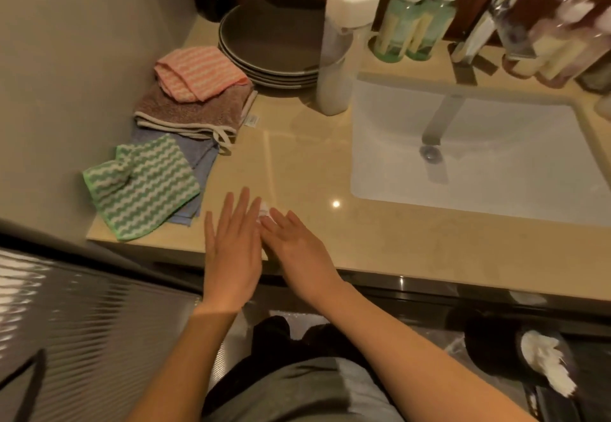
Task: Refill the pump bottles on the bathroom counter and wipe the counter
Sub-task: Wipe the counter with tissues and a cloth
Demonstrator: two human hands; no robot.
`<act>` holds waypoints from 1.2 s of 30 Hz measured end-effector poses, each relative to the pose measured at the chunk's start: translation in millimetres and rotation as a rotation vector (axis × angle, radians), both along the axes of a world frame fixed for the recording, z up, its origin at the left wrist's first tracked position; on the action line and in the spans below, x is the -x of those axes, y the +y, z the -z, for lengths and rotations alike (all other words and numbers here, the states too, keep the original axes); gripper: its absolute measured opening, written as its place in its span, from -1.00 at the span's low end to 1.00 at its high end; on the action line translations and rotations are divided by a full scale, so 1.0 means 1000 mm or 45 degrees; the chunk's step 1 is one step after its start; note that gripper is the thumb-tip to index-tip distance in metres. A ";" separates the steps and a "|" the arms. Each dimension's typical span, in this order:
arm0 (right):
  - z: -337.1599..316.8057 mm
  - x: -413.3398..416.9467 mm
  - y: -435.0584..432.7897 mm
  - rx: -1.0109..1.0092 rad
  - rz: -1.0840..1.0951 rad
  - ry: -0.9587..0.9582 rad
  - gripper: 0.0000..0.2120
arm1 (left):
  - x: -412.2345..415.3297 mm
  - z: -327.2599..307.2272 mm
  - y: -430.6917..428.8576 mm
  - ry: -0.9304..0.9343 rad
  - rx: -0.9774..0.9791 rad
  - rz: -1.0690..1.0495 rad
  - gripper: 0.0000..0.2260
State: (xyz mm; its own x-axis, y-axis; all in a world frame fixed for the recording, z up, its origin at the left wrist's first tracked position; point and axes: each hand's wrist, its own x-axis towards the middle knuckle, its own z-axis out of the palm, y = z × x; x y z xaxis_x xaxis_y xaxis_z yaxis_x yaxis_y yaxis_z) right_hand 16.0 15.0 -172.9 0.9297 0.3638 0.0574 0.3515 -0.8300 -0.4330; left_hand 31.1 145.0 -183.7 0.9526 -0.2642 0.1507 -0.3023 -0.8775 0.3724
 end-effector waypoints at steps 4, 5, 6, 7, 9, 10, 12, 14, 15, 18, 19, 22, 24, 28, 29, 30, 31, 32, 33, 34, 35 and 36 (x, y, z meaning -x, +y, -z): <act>0.006 0.005 -0.043 -0.004 0.005 -0.072 -0.51 | 0.018 0.004 -0.036 0.130 0.062 0.179 -0.51; 0.006 0.006 -0.051 -0.002 -0.002 -0.066 -0.52 | 0.020 0.004 -0.042 0.154 0.059 0.190 -0.49; 0.007 0.008 -0.061 -0.010 -0.007 -0.066 -0.53 | 0.022 0.002 -0.050 0.176 0.050 0.185 -0.48; 0.007 0.009 -0.069 -0.013 -0.005 -0.062 -0.53 | 0.024 0.001 -0.057 0.193 0.045 0.181 -0.46; 0.007 0.013 -0.087 -0.017 0.003 -0.063 -0.54 | 0.028 -0.002 -0.075 0.246 0.038 0.176 -0.42; 0.007 0.016 -0.096 -0.017 0.009 -0.065 -0.54 | 0.030 -0.004 -0.084 0.269 0.030 0.178 -0.40; 0.005 0.022 -0.114 -0.019 0.025 -0.050 -0.53 | 0.035 -0.006 -0.103 0.307 0.008 0.180 -0.39; 0.005 0.030 -0.134 -0.015 0.050 -0.029 -0.52 | 0.041 -0.007 -0.125 0.341 -0.026 0.187 -0.39; 0.004 0.034 -0.142 -0.009 0.062 -0.020 -0.50 | 0.043 -0.008 -0.134 0.351 -0.036 0.192 -0.40; 0.003 0.047 -0.168 0.005 0.126 0.004 -0.46 | 0.051 -0.009 -0.163 0.348 -0.066 0.236 -0.42; 0.004 0.051 -0.175 0.008 0.151 0.006 -0.46 | 0.053 -0.010 -0.171 0.348 -0.076 0.256 -0.42; 0.006 0.062 -0.194 0.024 0.247 -0.011 -0.45 | 0.056 -0.013 -0.193 0.367 -0.103 0.338 -0.42; 0.009 0.072 -0.207 0.021 0.337 -0.007 -0.45 | 0.056 -0.017 -0.207 0.379 -0.124 0.425 -0.40; 0.009 0.090 -0.231 0.013 0.511 -0.003 -0.48 | 0.056 -0.019 -0.234 0.392 -0.149 0.618 -0.41; 0.008 0.095 -0.237 0.019 0.567 -0.001 -0.51 | 0.055 -0.019 -0.242 0.387 -0.150 0.682 -0.42; 0.007 0.100 -0.242 0.022 0.609 0.006 -0.53 | 0.054 -0.020 -0.248 0.385 -0.159 0.733 -0.43; 0.006 0.104 -0.247 0.022 0.662 0.000 -0.56 | 0.053 -0.020 -0.255 0.389 -0.171 0.779 -0.44; 0.005 0.109 -0.252 0.020 0.737 -0.008 -0.59 | 0.051 -0.021 -0.264 0.385 -0.175 0.840 -0.44; 0.002 0.113 -0.256 0.015 0.796 -0.009 -0.60 | 0.051 -0.022 -0.271 0.373 -0.175 0.883 -0.44; 0.001 0.116 -0.260 0.015 0.863 -0.016 -0.60 | 0.050 -0.023 -0.278 0.357 -0.175 0.936 -0.44; 0.000 0.120 -0.263 0.021 0.937 -0.030 -0.59 | 0.048 -0.024 -0.286 0.345 -0.176 1.015 -0.44; 0.001 0.124 -0.267 0.025 0.981 -0.029 -0.59 | 0.048 -0.024 -0.292 0.337 -0.173 1.073 -0.44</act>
State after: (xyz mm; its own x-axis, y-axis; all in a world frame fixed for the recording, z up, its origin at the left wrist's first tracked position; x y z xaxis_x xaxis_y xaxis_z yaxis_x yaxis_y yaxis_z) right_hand -108.3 -251.9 -173.6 0.9195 -0.3848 0.0801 -0.3201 -0.8515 -0.4153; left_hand -17.2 -147.4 -159.6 0.4329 -0.8920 -0.1302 -0.7859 -0.4442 0.4302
